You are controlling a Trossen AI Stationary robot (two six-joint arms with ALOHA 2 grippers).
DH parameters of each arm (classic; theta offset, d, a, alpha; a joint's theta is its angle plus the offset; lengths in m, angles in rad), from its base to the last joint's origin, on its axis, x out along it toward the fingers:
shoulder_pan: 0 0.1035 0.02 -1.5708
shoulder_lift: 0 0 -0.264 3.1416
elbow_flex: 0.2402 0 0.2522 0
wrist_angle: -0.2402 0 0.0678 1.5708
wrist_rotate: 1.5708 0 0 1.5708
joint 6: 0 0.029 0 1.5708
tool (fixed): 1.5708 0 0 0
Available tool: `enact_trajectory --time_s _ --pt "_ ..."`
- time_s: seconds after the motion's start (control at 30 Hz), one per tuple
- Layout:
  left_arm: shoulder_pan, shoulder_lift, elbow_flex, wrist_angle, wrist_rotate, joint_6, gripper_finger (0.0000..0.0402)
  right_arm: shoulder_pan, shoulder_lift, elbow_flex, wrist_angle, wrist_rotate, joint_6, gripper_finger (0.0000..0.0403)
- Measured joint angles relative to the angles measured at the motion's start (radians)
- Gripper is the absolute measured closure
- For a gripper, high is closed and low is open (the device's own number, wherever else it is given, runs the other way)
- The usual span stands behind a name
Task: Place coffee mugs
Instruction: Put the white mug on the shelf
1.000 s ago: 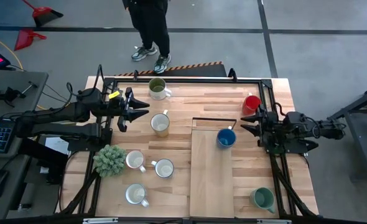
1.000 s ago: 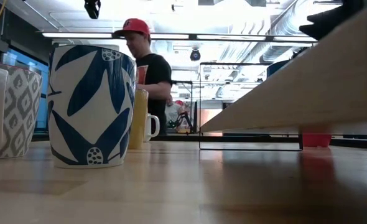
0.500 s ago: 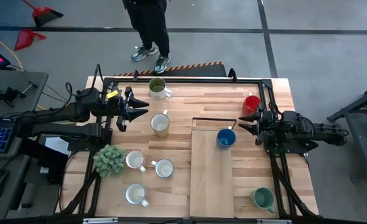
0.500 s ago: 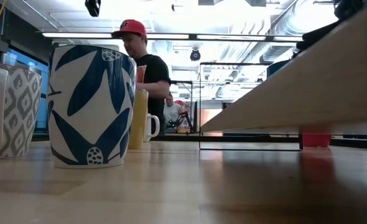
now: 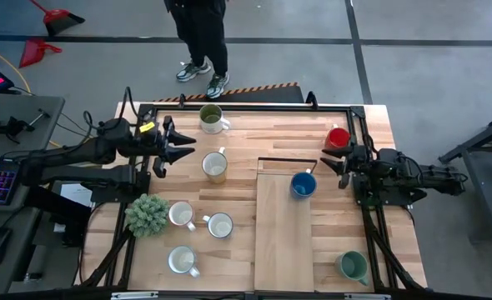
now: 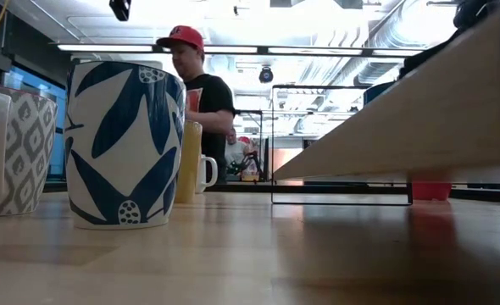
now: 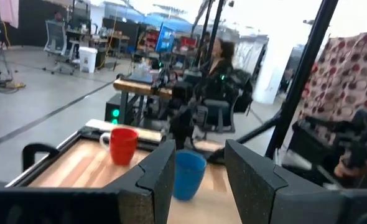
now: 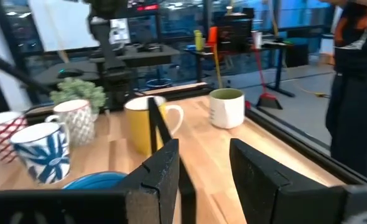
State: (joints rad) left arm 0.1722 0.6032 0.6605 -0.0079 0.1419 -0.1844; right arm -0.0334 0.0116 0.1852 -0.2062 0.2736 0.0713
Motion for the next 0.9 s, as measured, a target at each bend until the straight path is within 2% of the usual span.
enact_trajectory --time_s 0.37,0.47,0.73,0.9 --pt "0.029 -0.067 0.000 -0.184 -0.107 0.024 0.0273 0.000 0.000 0.000 0.000 0.022 0.034 0.0277" --pt "0.047 -0.068 0.000 -0.187 -0.147 0.035 0.0273 0.000 0.000 0.000 0.000 0.040 0.033 0.0277" --pt "0.065 -0.057 0.000 -0.183 -0.348 0.014 0.0273 0.000 0.000 0.000 0.000 0.071 0.033 0.0277" --pt "0.065 -0.052 0.000 -0.180 -0.369 0.031 0.0273 0.000 0.000 0.000 0.000 0.065 0.033 0.0277"
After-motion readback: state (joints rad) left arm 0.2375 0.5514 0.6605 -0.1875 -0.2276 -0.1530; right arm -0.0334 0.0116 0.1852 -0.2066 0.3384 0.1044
